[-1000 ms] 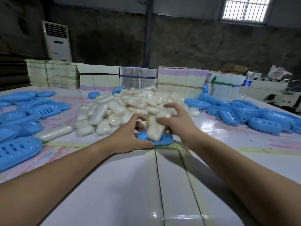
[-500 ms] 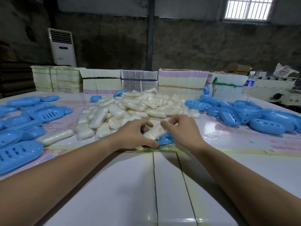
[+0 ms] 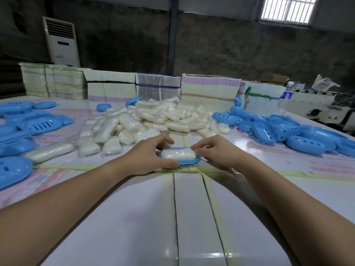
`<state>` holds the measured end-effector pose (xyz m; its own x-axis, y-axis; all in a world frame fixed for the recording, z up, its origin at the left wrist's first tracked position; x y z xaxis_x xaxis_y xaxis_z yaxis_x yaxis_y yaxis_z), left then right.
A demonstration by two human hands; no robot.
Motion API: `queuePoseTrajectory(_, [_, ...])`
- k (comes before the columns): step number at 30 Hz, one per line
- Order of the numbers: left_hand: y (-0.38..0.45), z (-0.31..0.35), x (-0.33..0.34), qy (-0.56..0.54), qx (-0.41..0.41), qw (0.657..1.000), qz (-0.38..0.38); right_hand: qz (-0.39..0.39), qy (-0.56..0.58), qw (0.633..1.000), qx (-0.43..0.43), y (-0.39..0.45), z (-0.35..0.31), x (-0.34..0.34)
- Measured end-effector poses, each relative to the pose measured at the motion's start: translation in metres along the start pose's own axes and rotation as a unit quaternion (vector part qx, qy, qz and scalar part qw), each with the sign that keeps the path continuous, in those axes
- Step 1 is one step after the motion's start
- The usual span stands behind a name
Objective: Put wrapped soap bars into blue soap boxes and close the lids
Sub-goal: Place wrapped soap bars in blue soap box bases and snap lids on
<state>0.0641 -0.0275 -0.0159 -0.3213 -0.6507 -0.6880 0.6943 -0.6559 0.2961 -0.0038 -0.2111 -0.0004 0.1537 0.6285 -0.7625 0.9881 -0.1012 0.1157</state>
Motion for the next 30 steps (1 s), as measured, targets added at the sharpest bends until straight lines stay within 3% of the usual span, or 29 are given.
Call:
queuePoseTrajectory(11, [0.000, -0.001, 0.001, -0.009, 0.004, 1.000, -0.001, -0.019, -0.014, 1.000, -0.001, 0.003, 0.002, 0.006])
queuePoseTrajectory(13, [0.000, -0.001, 0.001, -0.016, 0.006, 1.000, -0.003, 0.020, 0.010, 1.000, -0.001, 0.000, 0.004, -0.003])
queuePoseTrajectory(16, [0.002, -0.002, 0.003, -0.019, 0.013, 1.000, -0.011, 0.150, 0.082, 0.985, 0.023, 0.002, 0.019, -0.041])
queuePoseTrajectory(19, [0.003, -0.004, 0.005, -0.023, 0.019, 0.999, -0.016, 0.253, -0.135, 0.953, 0.102, 0.002, 0.048, -0.086])
queuePoseTrajectory(22, [0.005, -0.006, 0.006, -0.017, 0.023, 0.999, -0.018, 0.247, -0.339, 0.885, 0.201, -0.004, 0.089, -0.104])
queuePoseTrajectory(25, [0.005, -0.007, 0.007, -0.024, 0.025, 0.999, -0.017, 0.209, -0.310, 0.882, 0.287, -0.008, 0.127, -0.104])
queuePoseTrajectory(30, [0.005, -0.008, 0.007, -0.028, 0.028, 0.999, -0.011, 0.176, -0.281, 0.887, 0.321, -0.001, 0.141, -0.101])
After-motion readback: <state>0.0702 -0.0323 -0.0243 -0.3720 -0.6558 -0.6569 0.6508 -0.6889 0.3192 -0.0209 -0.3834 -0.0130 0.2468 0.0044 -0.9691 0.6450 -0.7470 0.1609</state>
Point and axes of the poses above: each hand's wrist, its own y-axis towards the middle knuckle, its own x-axis out of the palm, z = x × y, the point moved 8 cm from there along y, towards the middle knuckle, and after that the axes turned 2 degrees about -z, right-handed, at the moved point
